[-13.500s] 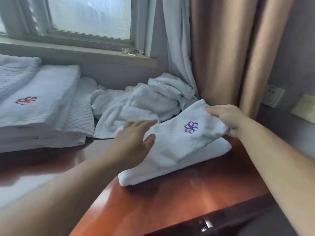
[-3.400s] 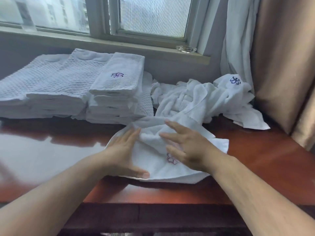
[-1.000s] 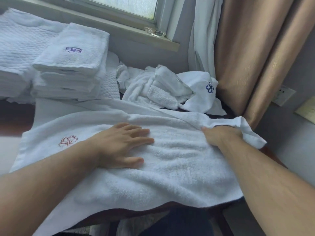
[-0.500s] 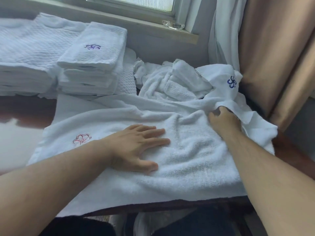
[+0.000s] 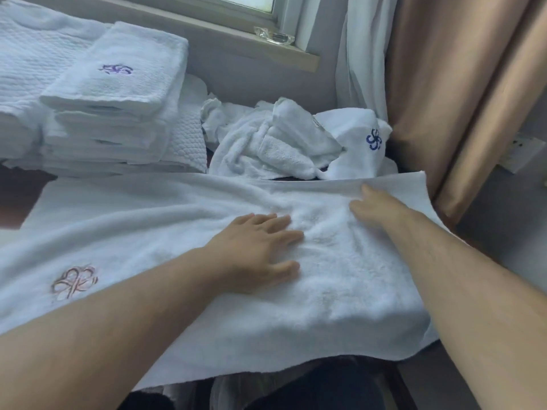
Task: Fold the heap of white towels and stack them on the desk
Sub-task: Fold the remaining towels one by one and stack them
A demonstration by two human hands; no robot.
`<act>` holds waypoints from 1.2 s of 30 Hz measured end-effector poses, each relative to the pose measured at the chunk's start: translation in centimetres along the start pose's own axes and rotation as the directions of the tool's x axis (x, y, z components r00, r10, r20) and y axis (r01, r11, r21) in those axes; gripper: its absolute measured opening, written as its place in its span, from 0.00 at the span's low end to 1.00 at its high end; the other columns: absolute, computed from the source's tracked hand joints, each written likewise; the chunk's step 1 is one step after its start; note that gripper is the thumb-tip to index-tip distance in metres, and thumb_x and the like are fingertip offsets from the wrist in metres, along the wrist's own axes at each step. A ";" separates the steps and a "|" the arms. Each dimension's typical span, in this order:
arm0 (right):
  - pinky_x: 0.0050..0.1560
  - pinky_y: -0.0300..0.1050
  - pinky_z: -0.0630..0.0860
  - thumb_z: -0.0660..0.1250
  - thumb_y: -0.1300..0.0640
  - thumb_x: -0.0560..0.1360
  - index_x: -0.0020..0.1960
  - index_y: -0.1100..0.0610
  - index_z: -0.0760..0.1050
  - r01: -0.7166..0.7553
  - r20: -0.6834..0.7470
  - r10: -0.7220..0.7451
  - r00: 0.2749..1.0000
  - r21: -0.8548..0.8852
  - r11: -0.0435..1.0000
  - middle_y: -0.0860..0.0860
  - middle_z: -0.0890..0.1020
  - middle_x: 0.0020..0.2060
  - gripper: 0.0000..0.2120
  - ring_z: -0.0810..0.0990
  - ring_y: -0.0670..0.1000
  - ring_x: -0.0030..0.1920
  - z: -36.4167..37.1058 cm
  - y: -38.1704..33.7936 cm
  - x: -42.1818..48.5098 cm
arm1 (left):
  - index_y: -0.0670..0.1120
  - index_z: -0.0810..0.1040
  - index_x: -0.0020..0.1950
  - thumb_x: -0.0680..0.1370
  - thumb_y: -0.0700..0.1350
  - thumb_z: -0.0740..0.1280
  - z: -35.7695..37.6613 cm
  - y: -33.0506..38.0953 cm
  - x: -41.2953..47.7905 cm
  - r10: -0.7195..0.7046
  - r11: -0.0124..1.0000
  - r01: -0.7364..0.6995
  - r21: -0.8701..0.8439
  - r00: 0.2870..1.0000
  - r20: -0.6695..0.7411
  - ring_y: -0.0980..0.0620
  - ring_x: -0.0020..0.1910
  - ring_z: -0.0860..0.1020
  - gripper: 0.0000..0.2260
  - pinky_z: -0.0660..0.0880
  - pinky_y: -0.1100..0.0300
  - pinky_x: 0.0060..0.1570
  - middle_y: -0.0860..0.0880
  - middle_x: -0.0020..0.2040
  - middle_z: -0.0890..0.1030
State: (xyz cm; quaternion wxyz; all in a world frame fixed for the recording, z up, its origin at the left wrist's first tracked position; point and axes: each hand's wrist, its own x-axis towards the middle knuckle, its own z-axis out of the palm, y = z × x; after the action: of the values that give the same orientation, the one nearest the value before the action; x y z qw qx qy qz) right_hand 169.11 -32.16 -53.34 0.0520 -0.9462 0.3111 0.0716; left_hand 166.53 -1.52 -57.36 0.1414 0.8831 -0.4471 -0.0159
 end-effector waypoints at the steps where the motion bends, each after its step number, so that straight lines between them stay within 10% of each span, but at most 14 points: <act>1: 0.75 0.60 0.59 0.52 0.40 0.81 0.82 0.48 0.46 0.072 0.018 -0.073 0.997 0.027 0.997 0.56 0.54 0.81 0.34 0.57 0.64 0.78 0.7 -0.4 -0.2 | 0.63 0.56 0.79 0.78 0.68 0.52 0.0 -0.3 -0.3 -0.003 1.000 0.003 0.003 1.000 -0.028 0.54 0.80 0.51 0.30 0.47 0.55 0.76 0.56 0.82 0.53; 5: 0.74 0.62 0.55 0.45 0.38 0.81 0.82 0.48 0.50 0.071 -0.113 -0.067 0.991 0.030 0.997 0.52 0.54 0.81 0.31 0.54 0.62 0.78 2.5 -1.2 -0.9 | 0.61 0.53 0.80 0.80 0.67 0.51 0.4 -0.6 -1.1 -0.042 0.999 0.043 0.019 0.999 -0.033 0.55 0.81 0.47 0.29 0.43 0.53 0.78 0.55 0.83 0.50; 11: 0.74 0.61 0.58 0.48 0.37 0.80 0.79 0.57 0.58 -0.301 -0.073 0.312 0.947 0.133 0.944 0.60 0.60 0.76 0.34 0.59 0.65 0.74 2.1 -3.5 -4.2 | 0.58 0.57 0.80 0.81 0.63 0.59 -1.4 -0.3 -0.3 -0.075 0.990 0.080 -0.119 0.996 0.046 0.54 0.80 0.52 0.29 0.47 0.54 0.77 0.54 0.82 0.55; 14: 0.68 0.56 0.67 0.53 0.48 0.80 0.67 0.60 0.75 0.005 -0.236 0.034 0.971 0.162 0.987 0.61 0.73 0.69 0.24 0.70 0.63 0.68 1.4 -7.4 -6.2 | 0.54 0.70 0.74 0.82 0.50 0.65 -3.8 -2.0 -1.1 -0.209 0.879 0.152 -0.452 0.975 -0.079 0.53 0.72 0.69 0.20 0.63 0.62 0.68 0.52 0.73 0.73; 19: 0.29 0.42 0.63 0.59 0.50 0.73 0.30 0.54 0.67 0.594 -0.509 -0.395 0.764 0.318 0.739 0.47 0.73 0.26 0.15 0.72 0.51 0.29 2.1 -17.9 -11.5 | 0.54 0.76 0.67 0.78 0.43 0.61 -6.2 -10.1 -7.0 -0.644 0.763 0.627 -0.160 0.710 -0.285 0.42 0.66 0.68 0.17 0.66 0.48 0.67 0.47 0.66 0.76; 22: 0.30 0.44 0.59 0.59 0.47 0.75 0.32 0.54 0.66 0.701 -0.396 -0.596 0.699 0.214 0.680 0.46 0.70 0.26 0.16 0.70 0.52 0.31 5.3 -22.8 -14.5 | 0.54 0.71 0.72 0.80 0.52 0.60 -5.8 -13.4 -12.0 -0.762 0.621 0.778 -0.098 0.569 -0.309 0.41 0.70 0.64 0.20 0.62 0.47 0.70 0.46 0.72 0.70; 28: 0.39 0.47 0.60 0.56 0.47 0.80 0.38 0.51 0.66 0.833 -0.305 -0.787 0.536 0.043 0.551 0.52 0.79 0.40 0.13 0.69 0.54 0.39 7.1 -25.9 -15.0 | 0.57 0.61 0.79 0.81 0.60 0.56 -5.8 -16.6 -13.6 -0.703 0.686 0.727 0.001 0.664 -0.256 0.50 0.79 0.54 0.26 0.52 0.49 0.76 0.52 0.81 0.58; 36: 0.34 0.48 0.66 0.59 0.47 0.79 0.37 0.52 0.67 0.930 -0.321 -0.875 0.364 0.069 0.362 0.47 0.73 0.31 0.14 0.72 0.50 0.33 7.0 -23.9 -13.8 | 0.50 0.78 0.65 0.80 0.54 0.50 -6.5 -17.1 -13.9 -0.719 0.673 0.703 -0.233 0.546 -0.430 0.43 0.65 0.69 0.22 0.64 0.51 0.66 0.47 0.66 0.77</act>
State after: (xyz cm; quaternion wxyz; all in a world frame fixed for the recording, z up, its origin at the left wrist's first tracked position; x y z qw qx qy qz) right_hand 171.65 -4.00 -56.68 0.1596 -0.9469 -0.2537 -0.1165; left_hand 172.68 20.63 -57.03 0.2451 0.9587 0.0000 0.1440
